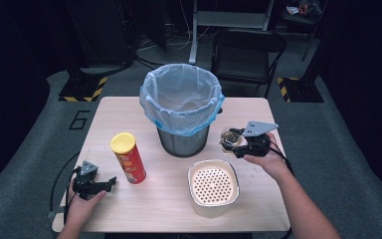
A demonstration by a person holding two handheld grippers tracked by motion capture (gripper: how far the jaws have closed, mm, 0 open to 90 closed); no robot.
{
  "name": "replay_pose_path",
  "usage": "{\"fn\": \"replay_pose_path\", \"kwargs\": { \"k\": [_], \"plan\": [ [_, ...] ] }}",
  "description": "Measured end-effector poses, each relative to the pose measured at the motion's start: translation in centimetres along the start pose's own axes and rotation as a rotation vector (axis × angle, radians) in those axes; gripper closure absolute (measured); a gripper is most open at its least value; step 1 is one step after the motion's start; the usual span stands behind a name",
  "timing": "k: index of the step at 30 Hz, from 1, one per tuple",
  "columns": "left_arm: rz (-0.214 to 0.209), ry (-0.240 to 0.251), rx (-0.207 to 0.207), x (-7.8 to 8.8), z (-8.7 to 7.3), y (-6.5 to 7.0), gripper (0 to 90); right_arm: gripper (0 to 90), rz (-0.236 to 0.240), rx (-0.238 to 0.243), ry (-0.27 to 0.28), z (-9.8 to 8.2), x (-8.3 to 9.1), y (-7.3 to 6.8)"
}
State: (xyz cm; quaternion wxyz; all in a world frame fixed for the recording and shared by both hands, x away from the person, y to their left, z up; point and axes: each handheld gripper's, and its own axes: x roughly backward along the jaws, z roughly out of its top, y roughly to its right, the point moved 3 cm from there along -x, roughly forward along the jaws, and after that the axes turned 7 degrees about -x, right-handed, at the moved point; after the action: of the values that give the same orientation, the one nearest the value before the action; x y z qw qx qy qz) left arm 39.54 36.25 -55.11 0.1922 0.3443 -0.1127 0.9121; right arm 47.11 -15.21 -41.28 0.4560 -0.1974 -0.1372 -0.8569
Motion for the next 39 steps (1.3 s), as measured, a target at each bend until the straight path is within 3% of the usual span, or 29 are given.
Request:
{"fn": "replay_pose_path", "kwargs": {
  "k": [6, 15, 25, 39],
  "plan": [
    [0.000, 0.000, -0.001, 0.0, 0.0, 0.0, 12.4, 36.1, 0.051, 0.017, -0.012, 0.8, -0.2, -0.3],
    [-0.003, -0.004, -0.002, 0.0, 0.0, 0.0, 12.4, 35.8, 0.076, 0.029, 0.019, 1.0, -0.2, -0.7],
    [-0.001, 0.001, -0.003, 0.0, 0.0, 0.0, 12.4, 35.9, 0.075, 0.059, 0.032, 1.1, 0.0, -0.6],
    [-0.001, 0.000, -0.003, 0.0, 0.0, 0.0, 12.5, 35.9, 0.062, 0.163, 0.042, 1.4, 0.1, -1.0]
  ]
}}
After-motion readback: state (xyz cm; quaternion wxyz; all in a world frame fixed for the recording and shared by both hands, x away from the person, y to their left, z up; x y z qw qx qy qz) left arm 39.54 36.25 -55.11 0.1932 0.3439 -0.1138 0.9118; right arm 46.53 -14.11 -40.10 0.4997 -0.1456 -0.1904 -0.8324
